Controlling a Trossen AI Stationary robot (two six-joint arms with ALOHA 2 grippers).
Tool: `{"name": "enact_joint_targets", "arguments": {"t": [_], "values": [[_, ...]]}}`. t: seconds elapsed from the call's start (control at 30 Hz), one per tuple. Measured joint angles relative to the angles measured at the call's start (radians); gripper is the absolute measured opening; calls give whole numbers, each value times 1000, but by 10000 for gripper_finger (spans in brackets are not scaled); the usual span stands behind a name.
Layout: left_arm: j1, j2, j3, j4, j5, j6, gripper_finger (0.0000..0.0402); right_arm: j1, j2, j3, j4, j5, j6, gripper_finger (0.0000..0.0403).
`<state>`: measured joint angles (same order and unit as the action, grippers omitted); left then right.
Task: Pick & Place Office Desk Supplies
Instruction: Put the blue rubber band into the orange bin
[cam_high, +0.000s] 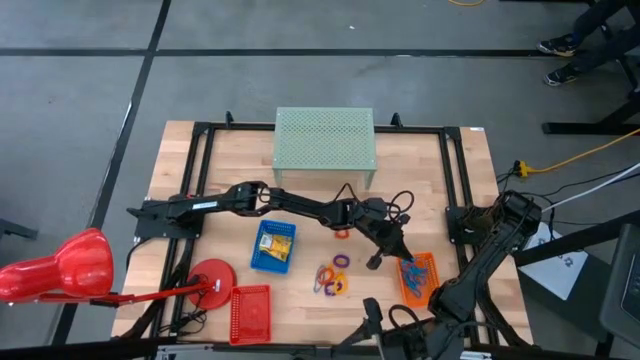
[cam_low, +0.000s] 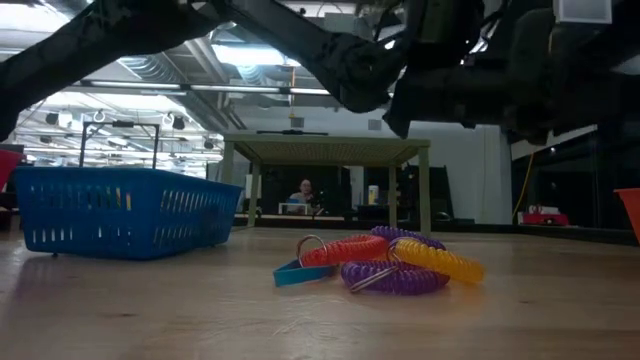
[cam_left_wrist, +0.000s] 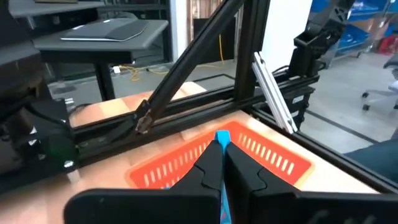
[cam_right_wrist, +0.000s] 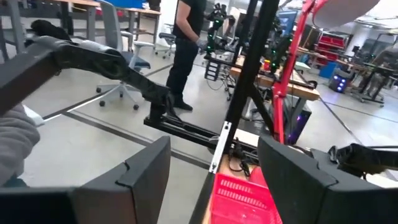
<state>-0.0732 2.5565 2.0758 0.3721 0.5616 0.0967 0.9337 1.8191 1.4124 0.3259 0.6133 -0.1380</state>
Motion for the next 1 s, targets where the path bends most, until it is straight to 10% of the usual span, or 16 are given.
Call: {"name": "enact_joint_targets", "arguments": {"t": [0.53,1.0], "values": [[-16,51,0,-15,-75,-32,10,-10,0,0,-6,-38,25,242],[-22,48,1,-29,-60,-33,158,-10,0,0,-14,-38,25,242]]}}
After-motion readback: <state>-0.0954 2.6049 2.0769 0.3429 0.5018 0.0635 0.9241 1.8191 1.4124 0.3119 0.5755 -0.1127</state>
